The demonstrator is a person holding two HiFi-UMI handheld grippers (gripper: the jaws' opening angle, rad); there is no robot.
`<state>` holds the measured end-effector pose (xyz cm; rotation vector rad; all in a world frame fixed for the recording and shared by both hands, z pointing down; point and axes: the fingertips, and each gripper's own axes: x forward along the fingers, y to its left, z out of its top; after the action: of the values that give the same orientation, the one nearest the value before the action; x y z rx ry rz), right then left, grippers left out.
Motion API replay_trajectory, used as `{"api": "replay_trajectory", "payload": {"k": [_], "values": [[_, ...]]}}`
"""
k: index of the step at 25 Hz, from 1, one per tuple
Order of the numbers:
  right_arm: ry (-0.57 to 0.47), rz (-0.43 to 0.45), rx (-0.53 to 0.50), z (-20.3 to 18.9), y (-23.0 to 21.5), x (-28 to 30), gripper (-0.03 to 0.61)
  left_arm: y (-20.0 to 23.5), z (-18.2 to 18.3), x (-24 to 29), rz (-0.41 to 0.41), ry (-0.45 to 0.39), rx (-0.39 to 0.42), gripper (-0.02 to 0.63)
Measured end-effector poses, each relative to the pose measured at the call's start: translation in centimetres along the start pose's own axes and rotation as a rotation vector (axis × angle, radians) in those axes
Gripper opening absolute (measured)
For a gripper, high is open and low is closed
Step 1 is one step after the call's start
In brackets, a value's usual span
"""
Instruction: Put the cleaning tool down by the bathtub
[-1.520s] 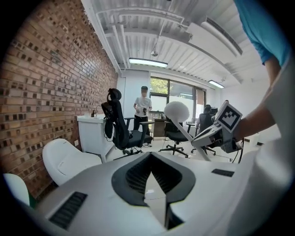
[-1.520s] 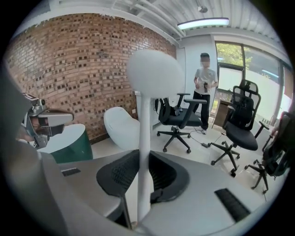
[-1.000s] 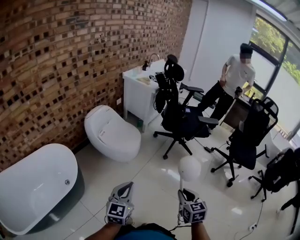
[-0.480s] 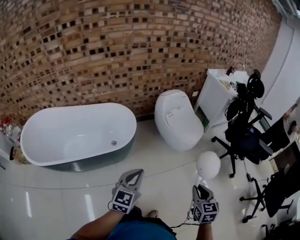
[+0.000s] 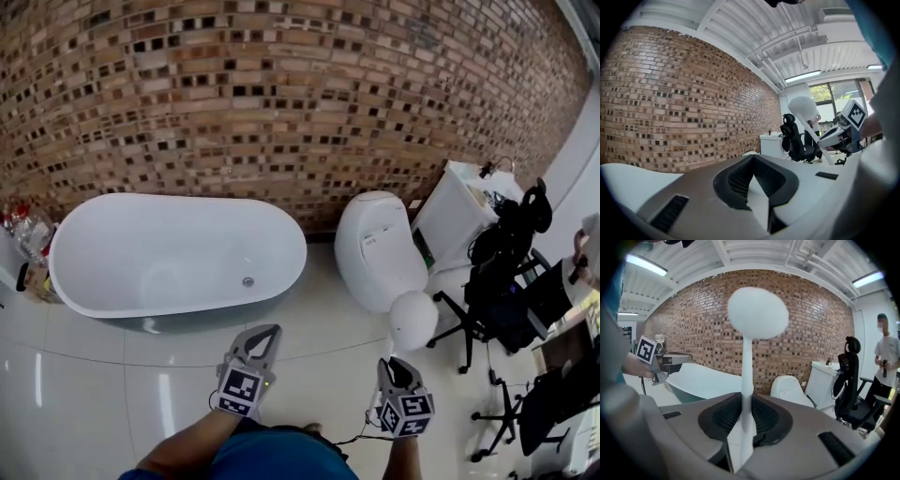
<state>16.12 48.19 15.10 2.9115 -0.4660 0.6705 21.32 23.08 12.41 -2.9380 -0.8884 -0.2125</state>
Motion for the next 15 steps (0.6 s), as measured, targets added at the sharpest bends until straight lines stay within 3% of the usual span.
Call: {"api": "replay_trajectory", "payload": {"k": [5, 9, 15], "values": [[0.014, 0.130, -0.082, 2.4, 7.7, 6.2, 0.092, 7.6, -1.1, -4.8, 0.114, 0.001, -0.024, -0.003], [0.013, 0.270, -0.167, 5.0, 14.6, 10.3, 0.092, 13.7, -3.0, -9.7, 0.253, 0.037, -0.059, -0.003], [0.015, 0.487, -0.296, 5.9, 23.0, 14.7, 0.092, 18.2, -5.3, -15.0, 0.443, 0.059, -0.107, -0.003]]}}
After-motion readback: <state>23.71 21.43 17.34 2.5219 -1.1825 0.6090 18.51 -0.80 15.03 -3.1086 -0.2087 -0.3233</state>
